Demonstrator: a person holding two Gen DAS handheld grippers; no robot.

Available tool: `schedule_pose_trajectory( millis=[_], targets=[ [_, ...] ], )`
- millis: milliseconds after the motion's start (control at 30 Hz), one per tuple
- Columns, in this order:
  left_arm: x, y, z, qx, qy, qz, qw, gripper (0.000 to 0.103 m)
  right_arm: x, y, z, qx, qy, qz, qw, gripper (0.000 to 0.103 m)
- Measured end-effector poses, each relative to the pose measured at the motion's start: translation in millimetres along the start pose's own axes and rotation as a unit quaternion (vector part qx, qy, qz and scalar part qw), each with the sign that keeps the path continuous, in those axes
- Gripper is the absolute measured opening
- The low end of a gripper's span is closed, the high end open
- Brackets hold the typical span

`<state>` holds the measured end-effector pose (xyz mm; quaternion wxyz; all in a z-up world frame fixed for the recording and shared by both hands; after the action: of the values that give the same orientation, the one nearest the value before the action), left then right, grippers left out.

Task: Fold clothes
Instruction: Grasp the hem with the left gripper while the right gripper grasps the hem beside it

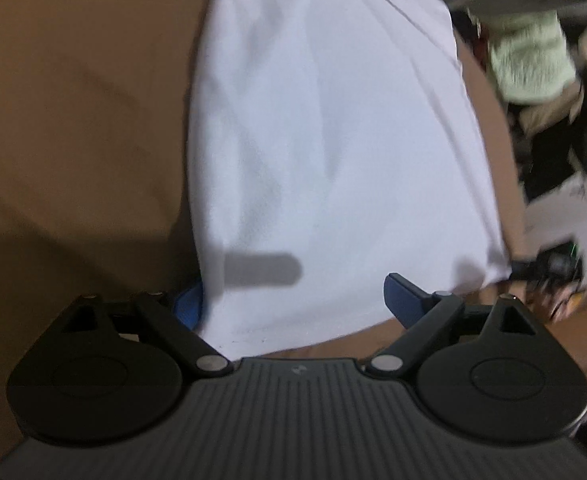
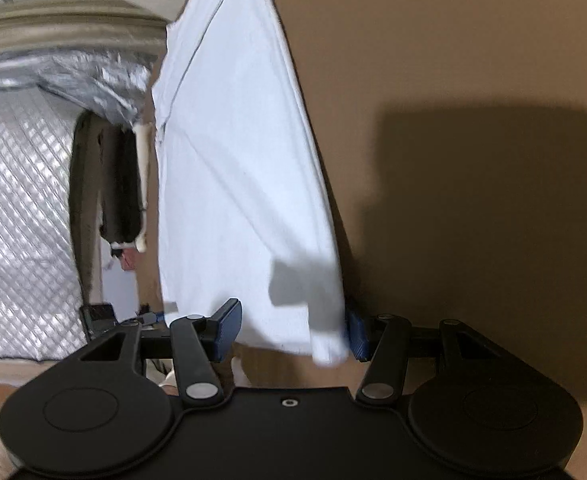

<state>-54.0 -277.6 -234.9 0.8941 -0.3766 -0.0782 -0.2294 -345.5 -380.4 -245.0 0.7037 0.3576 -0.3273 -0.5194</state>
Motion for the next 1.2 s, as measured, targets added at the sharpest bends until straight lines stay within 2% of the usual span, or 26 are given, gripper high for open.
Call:
schedule_pose_trajectory(
  millis=[67, 100, 133, 167, 200, 233, 367, 467, 533, 633, 667, 733, 833, 900, 933, 1033, 1200],
  targets=[
    [0, 2, 0, -0.006, -0.010, 0.010, 0.9999, 0.091, 2, 7, -8, 0.002, -0.027, 0.006, 1.000, 0.056],
    [0, 3, 0, -0.009, -0.014, 0.014, 0.9998, 0.076, 3, 10, -9, 0.002, -0.036, 0.013, 0.999, 0.051],
    [-2, 3, 1, 0.003, -0.015, -0.004, 0.9999, 0.044, 4, 12, -10, 0.001, -0.044, 0.020, 0.999, 0.040],
    [-4, 2, 2, 0.015, -0.015, -0.022, 0.9995, 0.030, 3, 16, -11, -0.001, -0.045, 0.029, 0.999, 0.034],
    [-4, 4, 3, 0.026, -0.016, -0.037, 0.9989, 0.012, 2, 19, -13, -0.003, -0.047, 0.038, 0.998, 0.019],
    [-2, 6, 3, 0.029, -0.019, -0.037, 0.9987, 0.011, 3, 27, -13, -0.005, -0.049, 0.057, 0.997, 0.013],
    [10, -2, 10, 0.023, -0.041, -0.031, 0.9984, 0.007, 5, 58, -14, -0.015, -0.055, 0.130, 0.990, 0.011],
    [30, -25, 30, 0.003, -0.080, -0.053, 0.9953, 0.007, 20, 98, 8, 0.011, -0.088, 0.179, 0.980, 0.010],
    [45, -40, 49, 0.002, -0.113, -0.073, 0.9909, 0.007, 32, 130, 27, 0.033, -0.117, 0.211, 0.970, 0.010],
    [47, -42, 65, 0.007, -0.127, -0.074, 0.9891, 0.007, 37, 156, 46, 0.040, -0.141, 0.239, 0.960, 0.010],
    [48, -42, 71, 0.009, -0.132, -0.074, 0.9885, 0.007, 35, 154, 45, 0.030, -0.140, 0.237, 0.961, 0.010],
    [29, -25, 60, 0.044, -0.112, -0.072, 0.9901, 0.007, 28, 131, 40, -0.012, -0.128, 0.233, 0.964, 0.010],
    [4, -4, 34, 0.080, -0.077, -0.052, 0.9924, 0.005, 15, 76, 25, -0.085, -0.103, 0.213, 0.968, 0.010],
    [-6, 7, 19, 0.104, -0.061, -0.049, 0.9916, 0.005, 10, 49, 18, -0.107, -0.097, 0.191, 0.971, 0.010],
    [-7, 8, 17, 0.104, -0.061, -0.049, 0.9915, 0.005, 9, 43, 16, -0.112, -0.100, 0.188, 0.971, 0.010],
    [-5, 7, 16, 0.072, -0.058, -0.009, 0.9957, 0.005, 8, 40, 16, -0.110, -0.113, 0.184, 0.970, 0.010],
    [-6, 13, 16, 0.073, -0.055, -0.003, 0.9958, 0.009, 0, 43, 13, -0.120, -0.115, 0.206, 0.964, 0.010]
  ],
)
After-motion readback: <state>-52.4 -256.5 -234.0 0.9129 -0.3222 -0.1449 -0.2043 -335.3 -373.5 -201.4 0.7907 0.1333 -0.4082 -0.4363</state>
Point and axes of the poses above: each gripper's, at about its wrist camera, not at the fingertips, and z roughly against the way its jaws point, y to its left, x to its top, the point moved 10 cm from there along -z, roughly the way its jaws point, and after that the axes turned 10 degrees about -y, right-handed, at the moved point
